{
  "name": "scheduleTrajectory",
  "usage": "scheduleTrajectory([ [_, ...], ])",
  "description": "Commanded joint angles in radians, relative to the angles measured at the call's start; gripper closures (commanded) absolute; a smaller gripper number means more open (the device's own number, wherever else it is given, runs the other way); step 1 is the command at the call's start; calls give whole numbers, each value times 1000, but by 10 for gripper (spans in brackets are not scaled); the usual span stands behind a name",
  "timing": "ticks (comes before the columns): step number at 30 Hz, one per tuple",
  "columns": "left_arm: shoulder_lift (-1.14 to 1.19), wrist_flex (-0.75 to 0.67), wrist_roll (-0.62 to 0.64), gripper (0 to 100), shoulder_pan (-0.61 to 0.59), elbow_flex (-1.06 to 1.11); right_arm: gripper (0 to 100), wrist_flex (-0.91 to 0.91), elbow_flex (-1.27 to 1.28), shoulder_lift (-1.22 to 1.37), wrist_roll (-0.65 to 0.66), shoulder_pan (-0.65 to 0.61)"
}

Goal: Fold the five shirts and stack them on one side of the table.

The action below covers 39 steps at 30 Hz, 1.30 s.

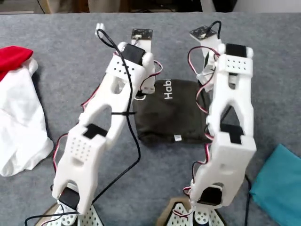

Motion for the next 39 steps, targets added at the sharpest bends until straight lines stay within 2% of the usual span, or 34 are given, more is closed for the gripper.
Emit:
scheduleTrajectory([
  [1,-189,-48,2,980,9,147,994,51,-150,56,-11,-25],
  [7,-423,-396,2,981,3,758,994,97,-254,127,-11,-27],
  [11,-651,-672,2,981,89,1155,994,87,-265,166,-3,-27],
  [15,-740,-893,9,981,120,1381,994,72,-266,223,-2,-36],
  [21,-710,-905,9,981,121,1413,994,11,-268,312,-2,-35],
  [29,-556,-901,-2,981,118,1430,994,-2,-326,377,-3,-18],
  [39,-647,-907,-71,981,120,1517,994,100,-518,437,0,-5],
])
